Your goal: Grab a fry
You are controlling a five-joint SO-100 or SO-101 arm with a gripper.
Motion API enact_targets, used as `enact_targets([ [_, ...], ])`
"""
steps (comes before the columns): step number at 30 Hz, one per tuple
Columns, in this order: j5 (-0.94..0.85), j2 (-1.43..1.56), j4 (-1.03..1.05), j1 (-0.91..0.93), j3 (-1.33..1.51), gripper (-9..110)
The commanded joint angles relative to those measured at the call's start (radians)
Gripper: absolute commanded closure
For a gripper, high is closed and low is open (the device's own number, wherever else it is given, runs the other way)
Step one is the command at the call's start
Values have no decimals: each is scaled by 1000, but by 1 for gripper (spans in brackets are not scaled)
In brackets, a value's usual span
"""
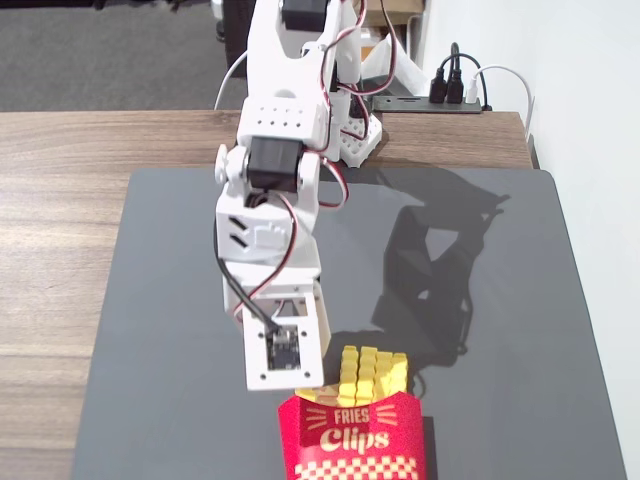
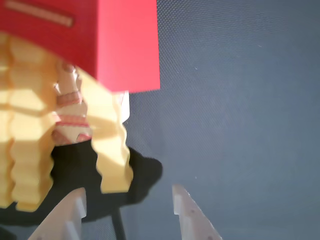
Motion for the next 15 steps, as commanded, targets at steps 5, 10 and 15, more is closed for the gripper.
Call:
enact_targets([
  [5,17,-49,-2,-32,-112,80],
  [10,29,-86,0,-44,-150,83],
  [15,44,-100,2,-51,-163,92],
])
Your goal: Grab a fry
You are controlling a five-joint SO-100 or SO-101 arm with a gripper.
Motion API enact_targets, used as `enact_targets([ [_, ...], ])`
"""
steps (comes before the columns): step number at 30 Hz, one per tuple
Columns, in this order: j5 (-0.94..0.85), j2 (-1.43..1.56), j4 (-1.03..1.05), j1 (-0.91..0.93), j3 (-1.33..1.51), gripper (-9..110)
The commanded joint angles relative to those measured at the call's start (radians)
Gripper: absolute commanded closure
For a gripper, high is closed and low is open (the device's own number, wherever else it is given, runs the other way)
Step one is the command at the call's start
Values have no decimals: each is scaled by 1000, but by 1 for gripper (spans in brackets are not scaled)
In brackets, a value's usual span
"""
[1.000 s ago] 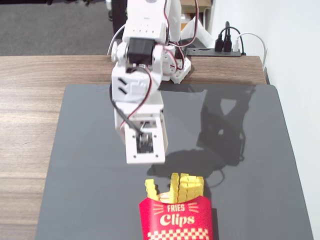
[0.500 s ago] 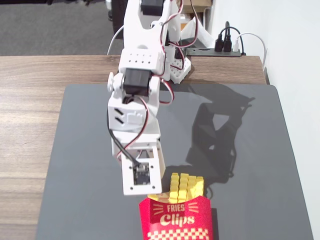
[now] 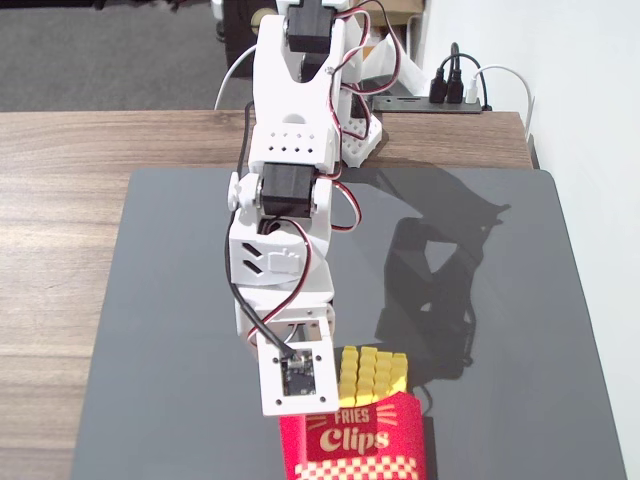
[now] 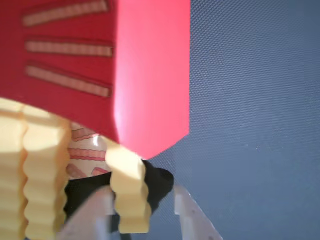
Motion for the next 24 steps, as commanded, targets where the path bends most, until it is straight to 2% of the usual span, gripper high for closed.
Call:
enact_targets([
  [1,9,5,2,-8,-51,93],
  [11,34,-14,-5,-21,-51,101],
  [24,57,72,23,-35,26,101],
])
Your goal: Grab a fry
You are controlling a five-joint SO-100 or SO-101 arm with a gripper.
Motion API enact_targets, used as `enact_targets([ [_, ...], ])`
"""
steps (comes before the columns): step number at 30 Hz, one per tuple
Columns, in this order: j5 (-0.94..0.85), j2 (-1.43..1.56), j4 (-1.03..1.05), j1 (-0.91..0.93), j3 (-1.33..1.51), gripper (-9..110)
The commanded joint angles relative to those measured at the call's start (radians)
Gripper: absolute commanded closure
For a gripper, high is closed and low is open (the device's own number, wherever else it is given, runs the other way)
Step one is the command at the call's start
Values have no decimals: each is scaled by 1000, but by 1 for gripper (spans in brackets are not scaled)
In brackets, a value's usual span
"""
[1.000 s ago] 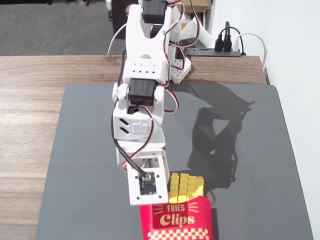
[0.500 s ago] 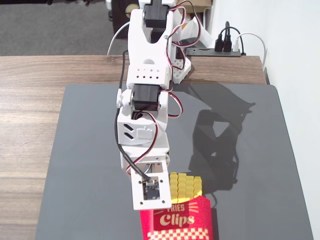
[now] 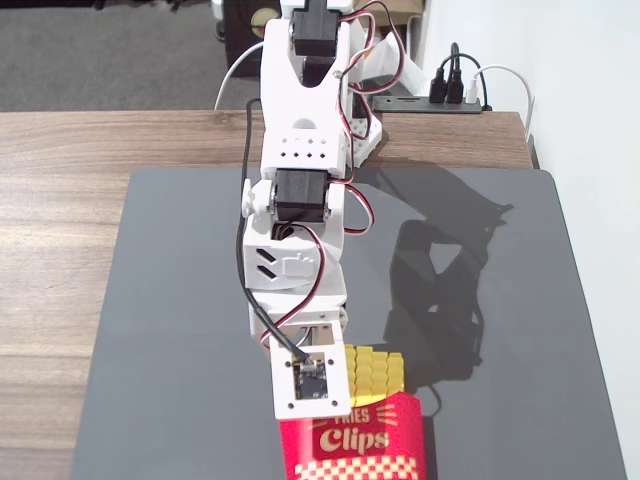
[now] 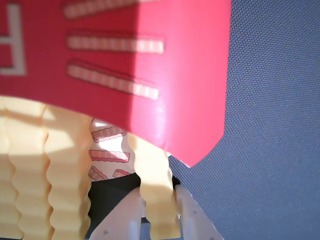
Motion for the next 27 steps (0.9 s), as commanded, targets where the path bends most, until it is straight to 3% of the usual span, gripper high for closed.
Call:
enact_targets([
  [1,8,101,12,-6,35,101],
  [11,15,379,-66,5,371,101],
  [27,178,867,-75,-26,887,101],
])
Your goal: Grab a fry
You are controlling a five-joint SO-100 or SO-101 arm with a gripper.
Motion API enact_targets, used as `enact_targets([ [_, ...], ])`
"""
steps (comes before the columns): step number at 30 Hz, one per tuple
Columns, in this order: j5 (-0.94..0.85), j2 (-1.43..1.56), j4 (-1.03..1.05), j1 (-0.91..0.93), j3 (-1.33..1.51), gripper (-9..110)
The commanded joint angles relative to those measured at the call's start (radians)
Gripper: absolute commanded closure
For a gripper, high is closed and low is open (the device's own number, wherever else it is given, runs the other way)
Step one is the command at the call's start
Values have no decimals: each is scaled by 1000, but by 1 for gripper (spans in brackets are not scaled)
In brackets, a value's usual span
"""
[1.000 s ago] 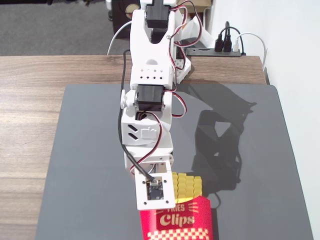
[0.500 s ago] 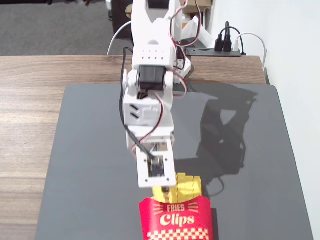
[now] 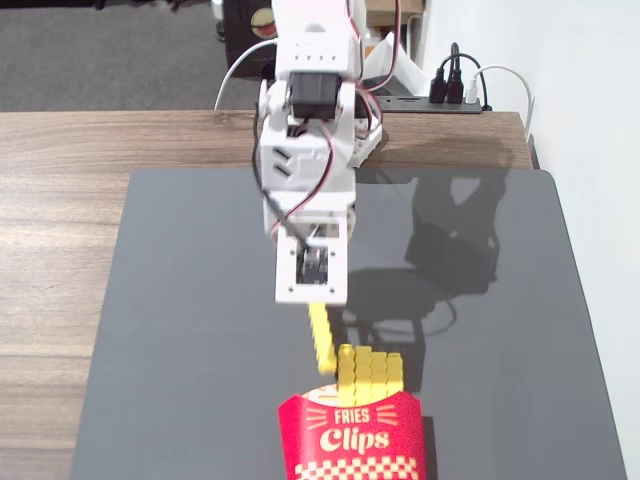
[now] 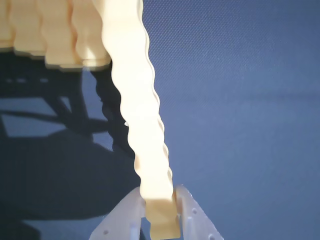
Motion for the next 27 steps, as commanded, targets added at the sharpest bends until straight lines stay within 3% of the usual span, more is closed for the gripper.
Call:
enact_targets([
  [1,28,146,32,-5,58,101],
  [8,55,365,250,3,57,101],
  [15,54,377,436,34,-106,101],
  [27,35,290,518,100,-273,101],
])
